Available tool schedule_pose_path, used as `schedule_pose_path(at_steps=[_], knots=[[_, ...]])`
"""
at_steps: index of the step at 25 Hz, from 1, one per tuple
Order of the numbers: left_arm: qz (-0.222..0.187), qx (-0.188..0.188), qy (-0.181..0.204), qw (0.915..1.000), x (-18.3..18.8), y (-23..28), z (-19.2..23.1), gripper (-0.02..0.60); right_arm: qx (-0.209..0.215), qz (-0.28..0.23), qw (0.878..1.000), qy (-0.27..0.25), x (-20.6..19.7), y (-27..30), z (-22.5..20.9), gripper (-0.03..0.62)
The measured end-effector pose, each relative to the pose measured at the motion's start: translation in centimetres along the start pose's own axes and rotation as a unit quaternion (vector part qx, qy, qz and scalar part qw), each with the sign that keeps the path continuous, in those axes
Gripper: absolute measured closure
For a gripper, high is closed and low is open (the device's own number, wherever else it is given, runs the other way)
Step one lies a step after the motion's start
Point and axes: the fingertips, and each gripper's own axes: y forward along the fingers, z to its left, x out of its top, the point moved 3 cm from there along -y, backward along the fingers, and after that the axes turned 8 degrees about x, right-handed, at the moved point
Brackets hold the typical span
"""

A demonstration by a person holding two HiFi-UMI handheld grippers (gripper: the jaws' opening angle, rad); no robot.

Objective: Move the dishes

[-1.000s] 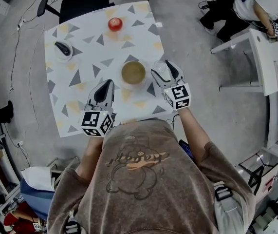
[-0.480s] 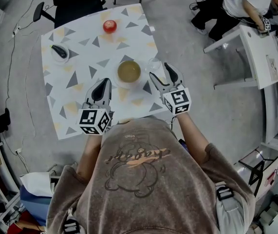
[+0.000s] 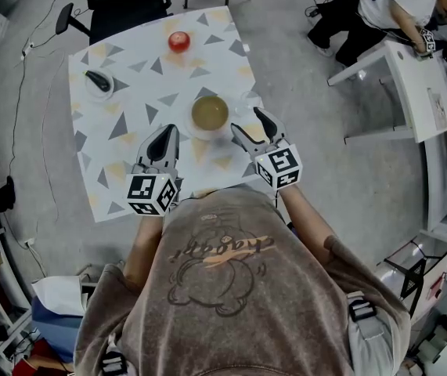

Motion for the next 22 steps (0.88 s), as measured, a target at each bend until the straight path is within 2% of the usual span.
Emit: schedule_pose_path(at_steps=[16, 22], knots=[[0.007, 0.025, -0.004, 0.9997, 0.0, -0.6, 1.8, 0.561, 0.022, 0.085, 0.996, 0.029, -5.5, 3.9, 1.2, 0.324], [0.014, 0.03, 0.0, 0.9994, -0.2, -1.0, 2.4, 0.561, 0.014, 0.113, 0.992, 0.054, -8.0, 5.5, 1.1, 0.322]])
